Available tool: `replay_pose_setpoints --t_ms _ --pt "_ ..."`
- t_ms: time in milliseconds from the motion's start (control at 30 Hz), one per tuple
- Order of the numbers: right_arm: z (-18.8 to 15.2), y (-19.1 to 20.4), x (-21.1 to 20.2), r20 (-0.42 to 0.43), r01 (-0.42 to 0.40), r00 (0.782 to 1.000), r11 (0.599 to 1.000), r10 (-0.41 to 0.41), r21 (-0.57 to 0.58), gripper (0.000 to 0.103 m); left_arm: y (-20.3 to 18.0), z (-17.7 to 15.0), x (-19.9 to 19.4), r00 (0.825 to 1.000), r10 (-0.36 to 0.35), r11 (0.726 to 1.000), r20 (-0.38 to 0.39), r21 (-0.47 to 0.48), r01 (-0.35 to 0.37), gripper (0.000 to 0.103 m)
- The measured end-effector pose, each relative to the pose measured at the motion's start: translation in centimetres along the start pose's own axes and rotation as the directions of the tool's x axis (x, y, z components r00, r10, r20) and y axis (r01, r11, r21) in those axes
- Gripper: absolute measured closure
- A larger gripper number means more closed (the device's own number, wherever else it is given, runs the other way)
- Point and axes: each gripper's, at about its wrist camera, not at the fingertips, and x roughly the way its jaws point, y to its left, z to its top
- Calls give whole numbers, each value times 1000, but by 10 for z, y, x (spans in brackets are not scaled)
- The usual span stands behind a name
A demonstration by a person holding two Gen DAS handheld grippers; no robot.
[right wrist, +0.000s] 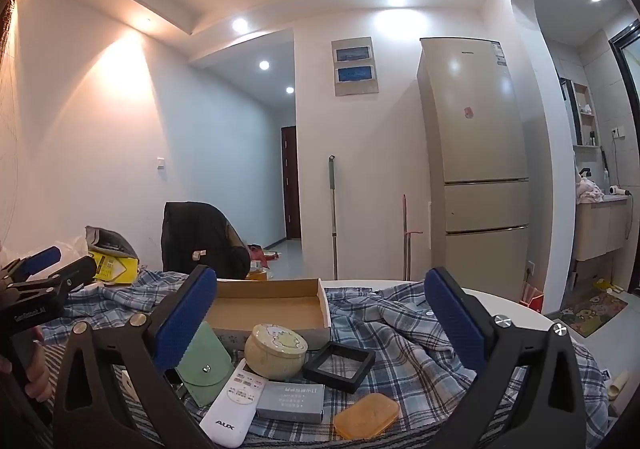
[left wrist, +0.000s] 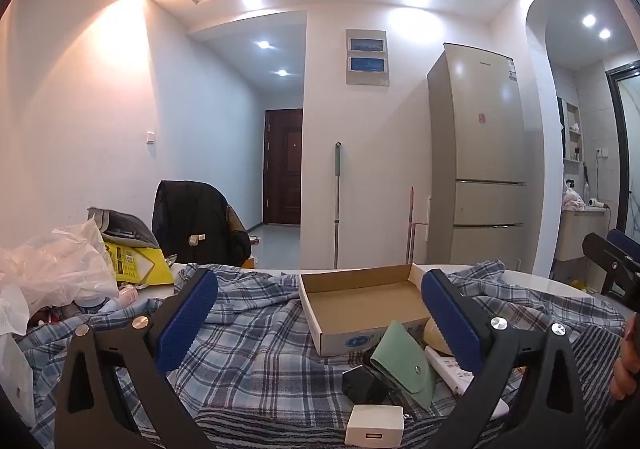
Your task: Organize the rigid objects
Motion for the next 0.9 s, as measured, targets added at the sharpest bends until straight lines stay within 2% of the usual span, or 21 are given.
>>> replay_pose_setpoints --t_ms 900 --pt "-1 -2 2 -12 9 1000 1000 -9 3 0 -4 -1 -1 1000 5 1000 -7 4 -5 0"
